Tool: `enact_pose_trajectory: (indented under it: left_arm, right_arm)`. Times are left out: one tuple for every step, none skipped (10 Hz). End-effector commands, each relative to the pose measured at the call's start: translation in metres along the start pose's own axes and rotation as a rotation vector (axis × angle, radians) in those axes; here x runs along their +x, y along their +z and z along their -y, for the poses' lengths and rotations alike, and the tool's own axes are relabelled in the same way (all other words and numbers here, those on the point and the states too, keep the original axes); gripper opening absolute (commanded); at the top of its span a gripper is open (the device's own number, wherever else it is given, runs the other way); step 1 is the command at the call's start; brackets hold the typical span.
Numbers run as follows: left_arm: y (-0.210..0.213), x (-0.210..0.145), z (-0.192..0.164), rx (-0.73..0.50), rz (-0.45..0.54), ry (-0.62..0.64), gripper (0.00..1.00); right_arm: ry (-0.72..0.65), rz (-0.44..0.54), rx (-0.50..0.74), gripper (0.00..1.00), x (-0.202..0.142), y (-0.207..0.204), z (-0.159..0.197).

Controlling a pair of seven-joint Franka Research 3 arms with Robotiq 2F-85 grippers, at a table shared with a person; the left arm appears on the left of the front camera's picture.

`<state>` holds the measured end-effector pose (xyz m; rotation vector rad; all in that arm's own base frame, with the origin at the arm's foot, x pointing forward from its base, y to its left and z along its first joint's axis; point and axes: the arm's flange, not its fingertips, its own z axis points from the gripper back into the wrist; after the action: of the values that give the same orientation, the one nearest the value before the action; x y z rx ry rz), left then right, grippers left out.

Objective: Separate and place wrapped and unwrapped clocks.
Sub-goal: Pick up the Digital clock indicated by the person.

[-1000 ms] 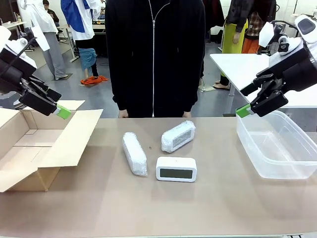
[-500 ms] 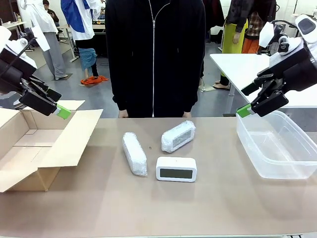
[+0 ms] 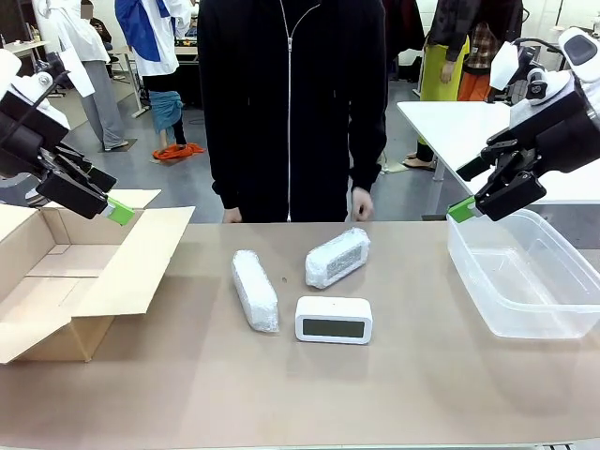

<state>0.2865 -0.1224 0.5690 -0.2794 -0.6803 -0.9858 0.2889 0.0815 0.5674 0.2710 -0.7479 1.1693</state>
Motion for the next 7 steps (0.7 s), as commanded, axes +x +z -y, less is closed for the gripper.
enact_pose_trajectory:
  left_arm:
    - [-0.0006, -0.0003, -0.0006, 0.0, -0.001, 0.003, 1.0]
    - [-0.0006, -0.0003, -0.0006, 0.0, -0.001, 0.003, 1.0]
    - [-0.0006, -0.0003, -0.0006, 0.0, -0.001, 0.003, 1.0]
    - [-0.0006, -0.0003, -0.0006, 0.0, -0.001, 0.003, 1.0]
    - [-0.0006, -0.0003, -0.0006, 0.0, -0.001, 0.003, 1.0]
    - [-0.0006, -0.0003, -0.0006, 0.0, -0.001, 0.003, 1.0]
    - [-0.0006, -0.0003, -0.0006, 0.0, -0.001, 0.003, 1.0]
  right_arm:
    - [-0.014, 0.007, 0.018, 1.0, 0.0004, -0.0007, -0.0015]
    - [-0.014, 0.007, 0.018, 1.0, 0.0004, -0.0007, -0.0015]
    - [-0.014, 0.007, 0.018, 1.0, 0.0004, -0.0007, -0.0015]
    - [-0.014, 0.007, 0.018, 1.0, 0.0004, -0.0007, -0.0015]
    - [-0.014, 0.007, 0.018, 1.0, 0.0004, -0.0007, -0.0015]
    - [-0.014, 0.007, 0.018, 1.0, 0.0004, -0.0007, -0.0015]
    - [-0.014, 0.007, 0.018, 1.0, 0.0004, -0.0007, -0.0015]
